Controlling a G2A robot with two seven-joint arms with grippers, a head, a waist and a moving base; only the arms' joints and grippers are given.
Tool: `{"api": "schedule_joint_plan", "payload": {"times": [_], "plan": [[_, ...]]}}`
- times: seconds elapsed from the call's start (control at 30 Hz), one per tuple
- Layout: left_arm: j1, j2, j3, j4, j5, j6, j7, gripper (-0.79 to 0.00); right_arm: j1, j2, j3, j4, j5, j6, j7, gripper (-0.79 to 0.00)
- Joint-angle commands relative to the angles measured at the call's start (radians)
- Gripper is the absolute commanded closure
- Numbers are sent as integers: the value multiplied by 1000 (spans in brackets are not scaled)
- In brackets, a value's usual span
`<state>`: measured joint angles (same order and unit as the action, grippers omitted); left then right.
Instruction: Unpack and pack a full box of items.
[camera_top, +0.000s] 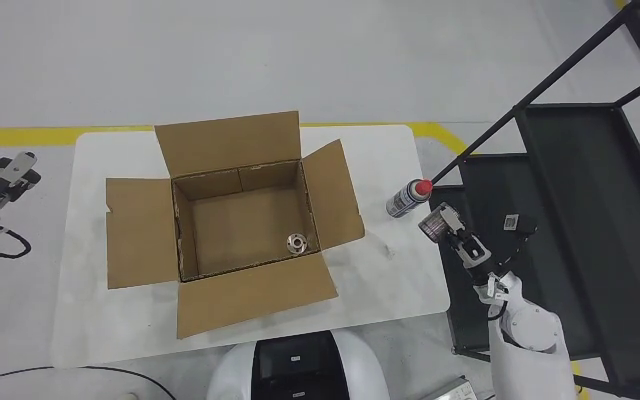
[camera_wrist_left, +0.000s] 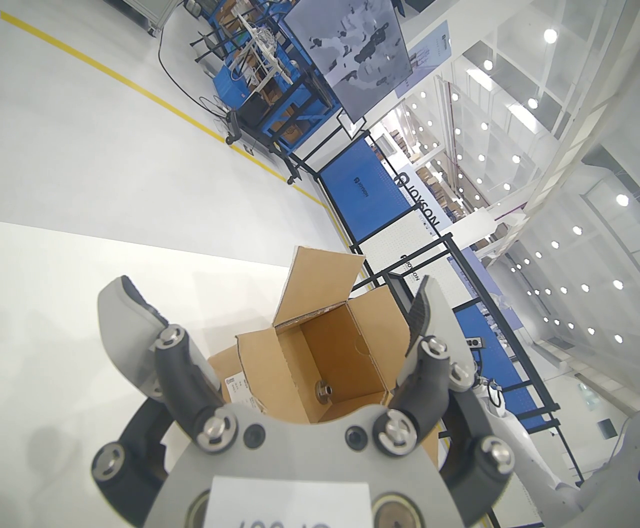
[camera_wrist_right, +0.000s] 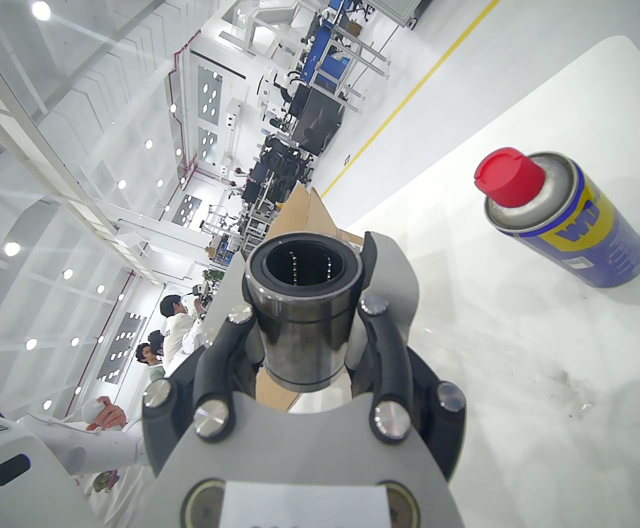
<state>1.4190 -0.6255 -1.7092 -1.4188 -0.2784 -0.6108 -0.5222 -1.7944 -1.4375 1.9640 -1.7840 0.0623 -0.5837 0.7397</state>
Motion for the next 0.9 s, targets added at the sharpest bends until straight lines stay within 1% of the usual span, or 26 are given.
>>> {"api": "schedule_joint_plan", "payload": {"times": [0.0,0.1,0.13,0.2,0.23,0.3,0.33,0.47,0.53,0.57,0.87], "plan": [[0,0,0,0,0,0,0,-785,-1,6,3,24,-88,-110,10,0],[0,0,0,0,0,0,0,-785,-4,10,11,112,-175,-292,-32,0],[0,0,0,0,0,0,0,-785,-1,10,13,134,-200,-333,-52,0],[0,0,0,0,0,0,0,-785,11,7,13,236,-270,-429,-142,0],[0,0,0,0,0,0,0,-785,17,7,8,249,-293,-429,-160,0],[0,0,0,0,0,0,0,-785,25,11,9,246,-436,-429,-234,0],[0,0,0,0,0,0,0,-785,25,11,7,249,-477,-429,-270,0],[0,0,0,0,0,0,0,-785,33,20,-44,281,-780,-429,-601,0],[0,0,0,0,0,0,0,-785,47,23,-75,313,-896,-429,-747,0],[0,0,0,0,0,0,0,-785,54,26,-87,325,-945,-429,-801,0],[0,0,0,0,0,0,0,-785,54,26,-87,325,-945,-429,-801,0]]}}
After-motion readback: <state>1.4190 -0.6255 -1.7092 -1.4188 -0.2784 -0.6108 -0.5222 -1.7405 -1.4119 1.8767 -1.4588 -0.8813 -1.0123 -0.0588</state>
